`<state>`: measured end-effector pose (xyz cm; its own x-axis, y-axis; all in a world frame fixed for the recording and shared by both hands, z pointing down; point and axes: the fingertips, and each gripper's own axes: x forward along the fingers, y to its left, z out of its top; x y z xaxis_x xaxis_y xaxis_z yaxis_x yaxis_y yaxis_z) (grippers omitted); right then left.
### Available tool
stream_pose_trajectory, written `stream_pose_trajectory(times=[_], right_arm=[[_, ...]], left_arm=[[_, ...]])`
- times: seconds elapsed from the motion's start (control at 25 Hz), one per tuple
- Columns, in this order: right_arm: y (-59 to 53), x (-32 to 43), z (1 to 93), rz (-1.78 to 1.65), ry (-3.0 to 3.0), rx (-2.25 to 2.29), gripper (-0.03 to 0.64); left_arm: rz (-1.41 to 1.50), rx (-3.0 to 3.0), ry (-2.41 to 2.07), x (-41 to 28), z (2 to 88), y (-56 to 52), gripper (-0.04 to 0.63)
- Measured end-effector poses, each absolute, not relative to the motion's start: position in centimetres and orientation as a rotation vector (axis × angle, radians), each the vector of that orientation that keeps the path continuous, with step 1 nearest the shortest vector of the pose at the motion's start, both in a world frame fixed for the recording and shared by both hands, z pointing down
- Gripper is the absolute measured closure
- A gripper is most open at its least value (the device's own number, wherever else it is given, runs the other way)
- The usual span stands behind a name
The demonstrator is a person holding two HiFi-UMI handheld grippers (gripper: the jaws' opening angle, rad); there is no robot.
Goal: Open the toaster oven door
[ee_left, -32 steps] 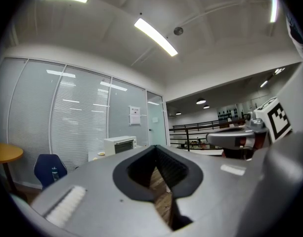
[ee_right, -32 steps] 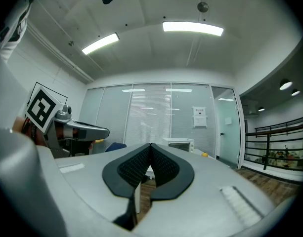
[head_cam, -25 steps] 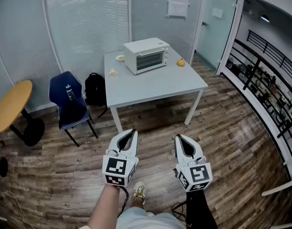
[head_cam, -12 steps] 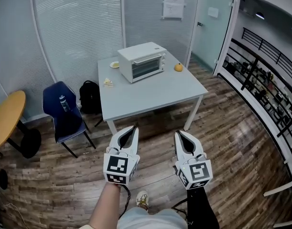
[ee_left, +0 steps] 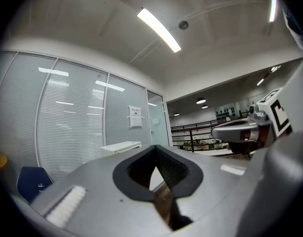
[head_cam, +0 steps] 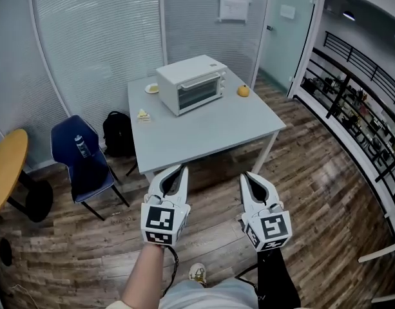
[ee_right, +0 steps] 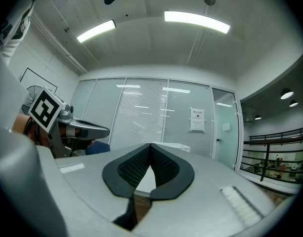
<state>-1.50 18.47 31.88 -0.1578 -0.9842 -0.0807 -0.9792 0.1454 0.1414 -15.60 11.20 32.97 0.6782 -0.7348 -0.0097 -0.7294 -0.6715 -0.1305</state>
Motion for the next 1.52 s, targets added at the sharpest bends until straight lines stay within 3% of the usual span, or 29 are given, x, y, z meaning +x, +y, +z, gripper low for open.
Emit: stream_pose_trajectory(times=[0.84,1.52], right_arm=[[9.0,1.9,31.8,-0.256,-2.314,2.077,0.615],[-8.0,9.2,33.3,-0.237,-2.451,1.990,0.615]], left_arm=[[-0.054,-2.772,1.135,-12.0,32.3,1.6,0.537],[-0.106,-2.679,1.294,-5.2,34.3,-13.3,0.537]])
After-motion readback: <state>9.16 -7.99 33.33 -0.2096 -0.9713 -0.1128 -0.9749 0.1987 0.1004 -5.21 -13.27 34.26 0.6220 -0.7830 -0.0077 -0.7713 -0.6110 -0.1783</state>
